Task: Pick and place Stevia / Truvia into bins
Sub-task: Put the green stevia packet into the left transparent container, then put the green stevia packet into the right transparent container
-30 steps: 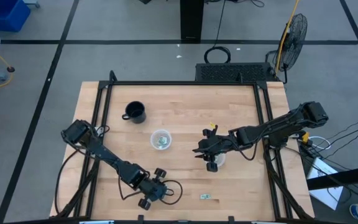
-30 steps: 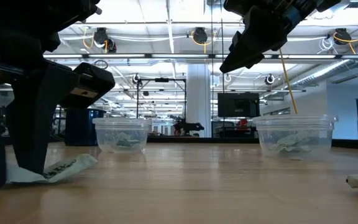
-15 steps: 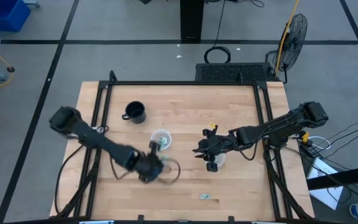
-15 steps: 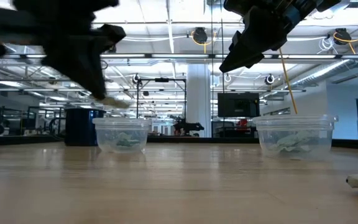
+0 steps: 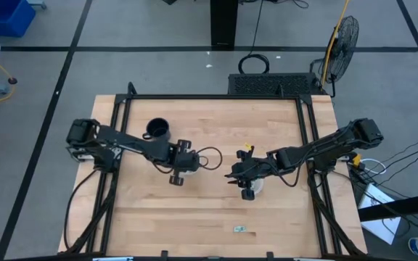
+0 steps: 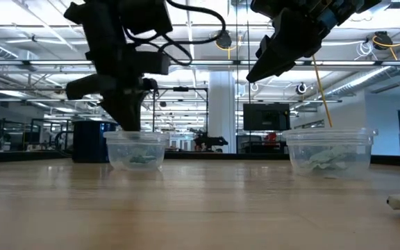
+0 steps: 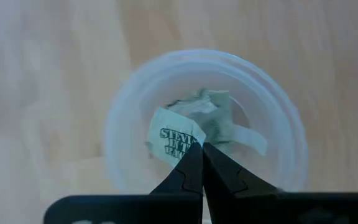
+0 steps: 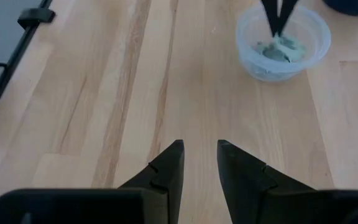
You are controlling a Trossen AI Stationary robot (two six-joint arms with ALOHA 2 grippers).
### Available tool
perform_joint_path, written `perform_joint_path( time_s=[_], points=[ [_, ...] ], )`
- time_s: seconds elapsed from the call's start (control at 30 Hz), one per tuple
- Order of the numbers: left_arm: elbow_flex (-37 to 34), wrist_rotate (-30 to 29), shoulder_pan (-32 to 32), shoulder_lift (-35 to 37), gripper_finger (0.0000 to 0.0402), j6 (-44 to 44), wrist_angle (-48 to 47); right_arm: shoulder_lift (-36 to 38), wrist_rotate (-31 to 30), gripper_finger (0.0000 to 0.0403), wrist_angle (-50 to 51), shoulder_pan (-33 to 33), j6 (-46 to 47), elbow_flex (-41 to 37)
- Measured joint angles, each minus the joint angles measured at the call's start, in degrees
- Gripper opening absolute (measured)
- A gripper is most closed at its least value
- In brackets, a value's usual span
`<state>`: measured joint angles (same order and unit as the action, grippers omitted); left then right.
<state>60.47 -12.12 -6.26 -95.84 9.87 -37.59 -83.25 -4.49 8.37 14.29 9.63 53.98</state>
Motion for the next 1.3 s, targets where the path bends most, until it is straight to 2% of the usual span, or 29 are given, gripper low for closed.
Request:
perform_joint_path(
  time_s=[0.17, 0.47, 0.63, 0.77, 0.9, 1.1, 1.3],
  points=[
    [0.0, 0.2, -1.3, -1.8, 0.001, 3.4, -0.6, 0.0, 0.0, 0.0089, 0.0, 0.0, 0.1, 0.0],
    [0.0, -1.4, -1.5, -1.8, 0.0036, 3.1, 0.3, 0.0, 0.0, 0.0092, -0.4, 0.0, -3.5, 0.0],
    [0.0, -2.2, -1.4, -1.8, 0.0065, 3.3, 0.4, 0.0, 0.4, 0.012, -0.4, 0.4, -6.1, 0.0],
    [0.0, -7.8, -1.4, -1.8, 0.0097, 3.1, 0.5, 0.0, 1.6, 0.0151, -1.0, 1.7, -8.1, 0.0],
    [0.0, -9.4, -1.4, -1.6, 0.012, 2.0, 0.7, 0.0, 1.6, 0.0172, -1.7, 5.6, -10.2, 0.0],
    [0.0, -5.2, -1.5, -1.5, 0.0127, 1.5, 1.4, 0.0, 1.7, 0.0173, -8.0, 14.7, -13.2, 0.0],
    [0.0, -4.4, -1.5, -1.5, 0.0127, -0.5, 1.5, -2.8, -0.2, 0.0172, -9.3, 21.3, -6.7, 0.0]
  ],
)
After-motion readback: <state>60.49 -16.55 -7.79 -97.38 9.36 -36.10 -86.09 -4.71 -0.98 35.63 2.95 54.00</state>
